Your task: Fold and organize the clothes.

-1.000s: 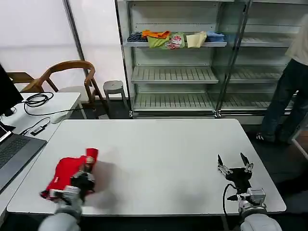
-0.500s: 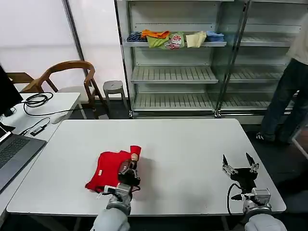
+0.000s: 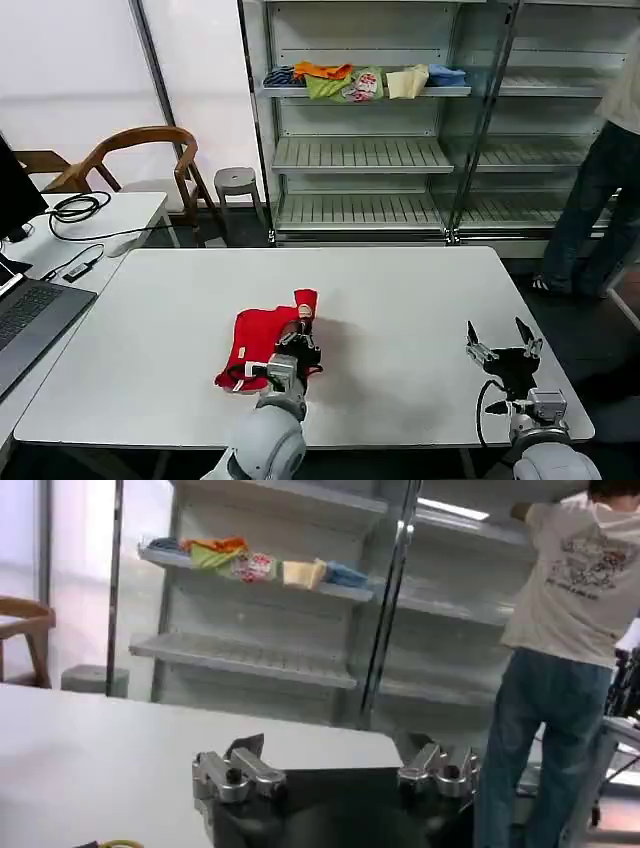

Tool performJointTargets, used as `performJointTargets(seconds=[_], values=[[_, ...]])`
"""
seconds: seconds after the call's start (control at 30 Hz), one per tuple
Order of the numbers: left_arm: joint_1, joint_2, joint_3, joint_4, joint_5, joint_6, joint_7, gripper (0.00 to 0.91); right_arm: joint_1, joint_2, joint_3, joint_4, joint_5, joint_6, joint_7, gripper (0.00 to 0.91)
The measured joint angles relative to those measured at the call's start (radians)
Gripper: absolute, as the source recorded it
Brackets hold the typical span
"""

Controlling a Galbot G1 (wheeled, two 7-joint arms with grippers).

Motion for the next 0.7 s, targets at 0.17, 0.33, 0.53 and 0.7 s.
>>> performJointTargets(seconds=[0.17,0.33,0.53,0.7], values=[[-0.025,-0.039,0.018,0.015,-0.073,0.000,-0.022,0.907,0.001,-0.002,0.002,-0.001,0.003,0.000,0.000,0.907],[-0.051,-0.087,0.018,0.038,-0.134,-0.018,-0.041,0.907,0.000,0.000,0.005,-0.001,0.004,0.000,0.000,0.907],[-0.085,-0.145,0.011,0.059,-0.175,-0.054,-0.040,0.907,0.004,0.004,0.004,-0.002,0.007,0.000,0.001,0.907],[-0.093,-0.147,-0.018,0.053,-0.150,-0.094,-0.002,0.907,0.016,0.009,-0.003,-0.011,0.009,0.003,-0.002,0.907]])
